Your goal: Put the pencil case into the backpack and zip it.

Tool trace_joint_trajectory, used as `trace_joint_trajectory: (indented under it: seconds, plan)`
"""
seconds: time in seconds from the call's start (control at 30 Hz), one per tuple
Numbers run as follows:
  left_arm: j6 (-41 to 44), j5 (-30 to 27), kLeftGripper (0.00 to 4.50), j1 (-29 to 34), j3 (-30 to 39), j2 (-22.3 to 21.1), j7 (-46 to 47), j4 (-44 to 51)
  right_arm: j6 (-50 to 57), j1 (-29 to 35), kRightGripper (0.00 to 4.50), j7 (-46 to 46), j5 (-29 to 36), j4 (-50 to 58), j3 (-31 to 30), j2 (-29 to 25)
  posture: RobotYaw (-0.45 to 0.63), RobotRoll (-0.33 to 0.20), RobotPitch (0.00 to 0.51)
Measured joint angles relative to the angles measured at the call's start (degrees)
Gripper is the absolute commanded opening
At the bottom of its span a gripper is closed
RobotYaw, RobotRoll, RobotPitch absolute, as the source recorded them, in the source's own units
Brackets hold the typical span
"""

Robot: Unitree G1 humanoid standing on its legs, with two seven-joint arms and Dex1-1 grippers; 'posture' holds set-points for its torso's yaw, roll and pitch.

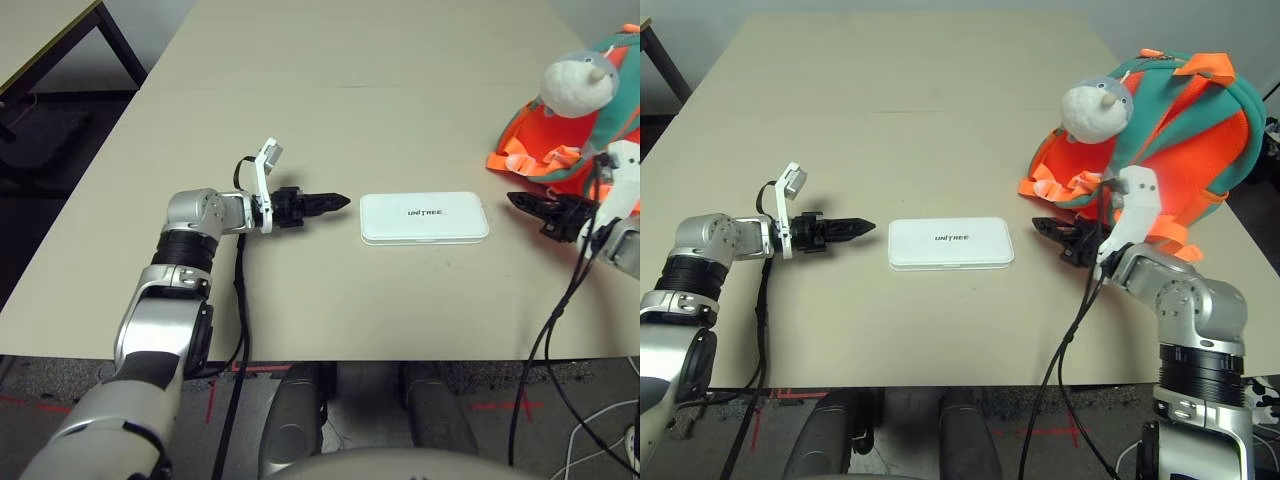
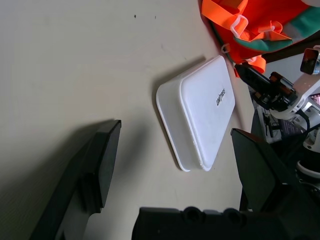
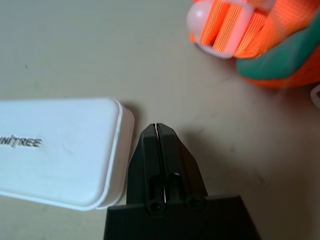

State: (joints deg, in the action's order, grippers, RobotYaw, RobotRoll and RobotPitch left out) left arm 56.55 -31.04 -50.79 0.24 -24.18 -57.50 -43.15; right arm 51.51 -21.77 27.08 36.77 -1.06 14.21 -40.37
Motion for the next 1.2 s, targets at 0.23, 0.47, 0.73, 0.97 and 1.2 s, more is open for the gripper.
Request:
trace_joint_trajectory:
  seconds: [0.23, 0.47, 0.73, 0.97, 1.2]
  plan:
    - [1.99, 2.07, 4.50, -1.65, -0.80, 1.84, -2.26, -3.29, 1.70, 0.24, 0.03, -3.35, -5.41, 3.39, -4.71, 2.41, -0.02, 0.000, 0.127]
    - [5.30, 3.26, 4.50, -2.86, -3.19, 3.21, -5.17, -3.80, 0.48, -1.20, 0.03, -3.70, -9.59, 1.82, -7.31, 4.57, -0.02, 0.000, 0.135]
    - [7.72, 4.37, 4.50, -4.07, -3.65, 5.44, -6.00, -4.81, 1.82, -1.65, 0.03, -2.24, -10.28, 2.46, -8.07, 5.34, -0.03, 0.000, 0.143]
    - [7.71, 5.72, 4.50, -5.17, -2.20, 6.61, -4.48, -7.38, 4.31, -1.66, 0.03, -2.29, -10.78, 5.91, -8.05, 5.73, -0.03, 0.000, 0.147]
    - [7.13, 7.21, 4.50, -5.36, -0.43, 7.16, -3.23, -8.97, 5.10, -1.66, 0.03, -2.39, -12.31, 7.95, -8.06, 7.33, -0.03, 0.000, 0.144]
